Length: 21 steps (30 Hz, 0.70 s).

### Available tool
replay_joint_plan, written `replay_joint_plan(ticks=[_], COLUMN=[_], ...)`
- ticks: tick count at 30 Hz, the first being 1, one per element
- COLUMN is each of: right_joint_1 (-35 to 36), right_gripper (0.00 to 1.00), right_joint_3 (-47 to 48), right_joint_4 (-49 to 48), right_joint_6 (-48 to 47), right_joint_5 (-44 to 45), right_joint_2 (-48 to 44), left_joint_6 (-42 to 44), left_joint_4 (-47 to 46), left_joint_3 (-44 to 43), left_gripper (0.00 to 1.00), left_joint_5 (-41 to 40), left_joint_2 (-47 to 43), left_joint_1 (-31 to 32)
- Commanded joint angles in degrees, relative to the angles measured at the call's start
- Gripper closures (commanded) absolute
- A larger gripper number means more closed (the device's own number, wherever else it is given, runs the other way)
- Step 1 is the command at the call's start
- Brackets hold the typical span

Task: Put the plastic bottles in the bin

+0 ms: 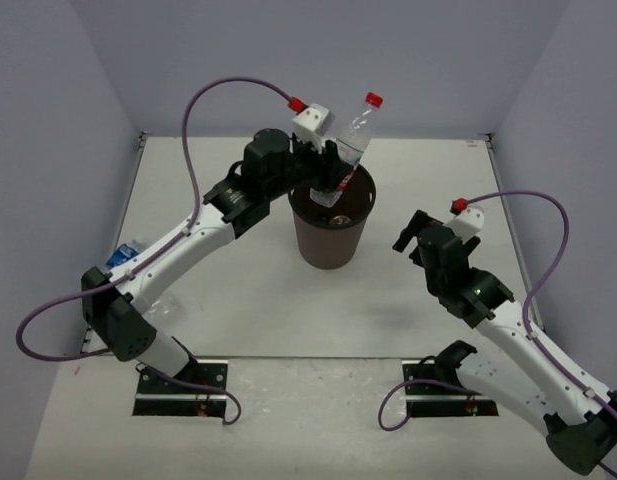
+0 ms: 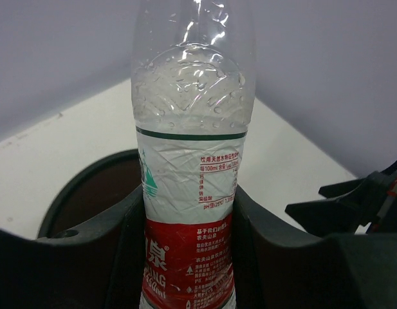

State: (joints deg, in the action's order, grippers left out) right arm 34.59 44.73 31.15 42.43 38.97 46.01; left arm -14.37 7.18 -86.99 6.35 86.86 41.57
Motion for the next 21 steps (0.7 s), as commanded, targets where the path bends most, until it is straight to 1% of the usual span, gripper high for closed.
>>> replay_joint_plan(ticks=[1, 2, 6, 7, 11, 12, 13, 16, 17, 21], right_joint_1=[-0.05, -0.12, -0.28, -0.36, -0.31, -0.32, -0.39, -0.31, -0.31, -0.31], right_gripper=[0.01, 0.01, 0.01, 0.01, 0.01, 0.01, 0.01, 0.01, 0.01, 0.01], right_joint_3=[0.68, 0.33, -0.96, -0.96, -1.34, -1.50, -1.56, -1.73, -1.79, -2.10], right_joint_4=[0.05, 0.05, -0.12, -0.12, -0.38, -0.38, -0.38, -0.38, -0.38, -0.80], right_joint_6=[0.99, 1.06, 1.55, 1.52, 1.61, 1.60, 1.60, 1.59, 1.60, 1.25], right_joint_5=[7.08, 7.31, 7.09, 7.04, 6.54, 6.47, 6.47, 6.38, 6.34, 5.79], right_joint_2=[0.40, 0.32, 0.51, 0.62, 0.57, 0.59, 0.65, 0.43, 0.31, 0.19], left_joint_6=[0.75, 0.67, 0.66, 0.84, 1.12, 1.21, 1.35, 1.31, 1.14, 0.04], left_joint_4=[-1.46, -2.42, -5.33, -5.68, -6.12, -6.12, -6.12, -5.98, -5.86, -5.65], left_joint_3=[0.02, 0.88, 5.39, 5.77, 6.39, 6.39, 6.39, 6.46, 6.57, 6.83], left_gripper=[0.62, 0.62, 0.45, 0.43, 0.44, 0.42, 0.36, 0.04, 0.00, 0.00], left_joint_5=[0.72, 0.56, -4.07, -5.26, -7.92, -7.95, -8.01, -8.37, -8.87, -11.55], left_joint_2=[0.08, -0.23, -1.75, -1.91, -1.96, -1.89, -1.56, -1.41, -1.61, -2.64], left_joint_1=[1.45, 1.71, 2.81, 2.81, 2.81, 2.81, 2.81, 2.81, 2.86, 2.81])
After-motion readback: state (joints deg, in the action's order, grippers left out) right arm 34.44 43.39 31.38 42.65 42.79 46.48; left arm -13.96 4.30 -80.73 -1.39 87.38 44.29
